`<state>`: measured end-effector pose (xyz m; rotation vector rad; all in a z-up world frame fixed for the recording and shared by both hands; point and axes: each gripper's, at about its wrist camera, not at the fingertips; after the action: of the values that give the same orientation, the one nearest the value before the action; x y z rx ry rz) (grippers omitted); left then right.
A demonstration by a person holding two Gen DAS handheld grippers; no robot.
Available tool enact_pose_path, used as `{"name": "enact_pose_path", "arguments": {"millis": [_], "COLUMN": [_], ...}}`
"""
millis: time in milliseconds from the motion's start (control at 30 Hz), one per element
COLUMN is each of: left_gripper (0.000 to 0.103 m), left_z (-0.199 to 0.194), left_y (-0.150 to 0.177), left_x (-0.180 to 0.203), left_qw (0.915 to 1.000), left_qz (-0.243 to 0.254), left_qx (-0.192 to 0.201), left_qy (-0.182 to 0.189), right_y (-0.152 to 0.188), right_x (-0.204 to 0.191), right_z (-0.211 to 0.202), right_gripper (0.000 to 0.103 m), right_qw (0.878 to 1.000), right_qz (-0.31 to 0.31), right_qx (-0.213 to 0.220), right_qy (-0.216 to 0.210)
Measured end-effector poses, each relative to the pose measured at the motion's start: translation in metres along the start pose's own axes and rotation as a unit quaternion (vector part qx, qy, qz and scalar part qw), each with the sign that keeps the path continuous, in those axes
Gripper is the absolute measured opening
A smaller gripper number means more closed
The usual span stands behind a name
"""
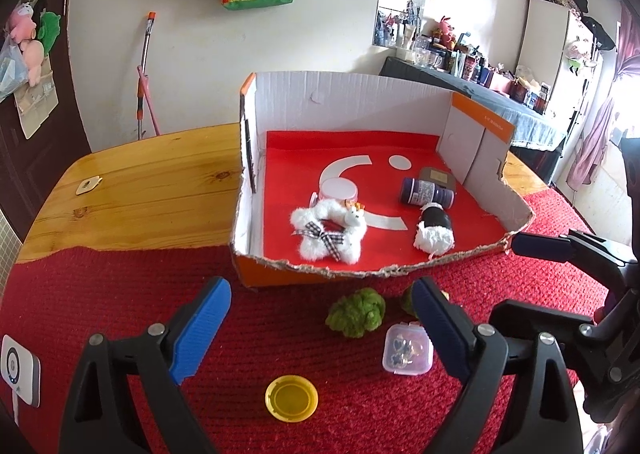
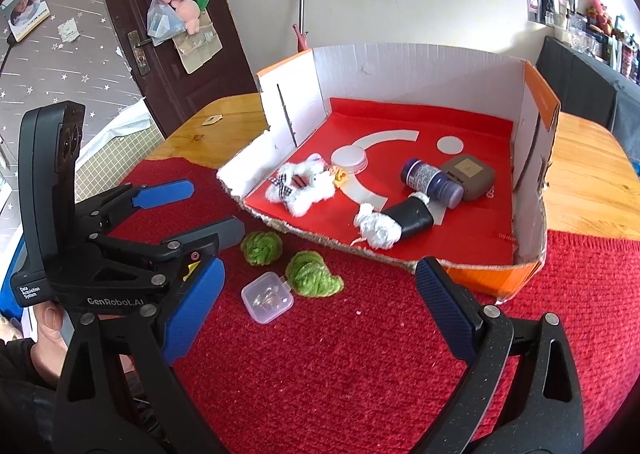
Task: Organize objects
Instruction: 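Withdraw both open grippers from the box toward the green balls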
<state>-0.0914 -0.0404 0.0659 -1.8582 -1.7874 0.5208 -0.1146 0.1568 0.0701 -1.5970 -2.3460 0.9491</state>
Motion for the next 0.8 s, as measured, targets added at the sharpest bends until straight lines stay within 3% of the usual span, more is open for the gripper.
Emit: {"name": "enact_pose_path", "arguments": {"millis": [667,800], "left_gripper": [0.094,0.094], "left_z": [0.01,0.014], "left_y": [0.022,0.019], "left_x": [-0.015,-0.014], "left_qw": [0.9995,0.9995], "left_qz": [-0.01,-0.01], "left_qx": [-0.026,-0.029], "left_qy": [-0.015,-0.013], "right_y": [0.02,0.018], "right_x": [-0.013,-0.009], "right_z": [0.029,0.032], "right_gripper": [0.097,0.091], "right_qw": [0.999,0.999], "right_qz": [-0.013,-0.005], "right_qx": [-0.036,-0.038], "right_qy": [-0.012,-0.012]}}
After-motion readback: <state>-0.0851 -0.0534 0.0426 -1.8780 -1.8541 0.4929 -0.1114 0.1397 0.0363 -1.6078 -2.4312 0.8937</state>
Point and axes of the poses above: each gripper's, at about its wrist camera, not at the fingertips, and z roughly the way its jaws point, x to its right, y to its underside, and after that the axes turned 10 degrees about -x, right-handed
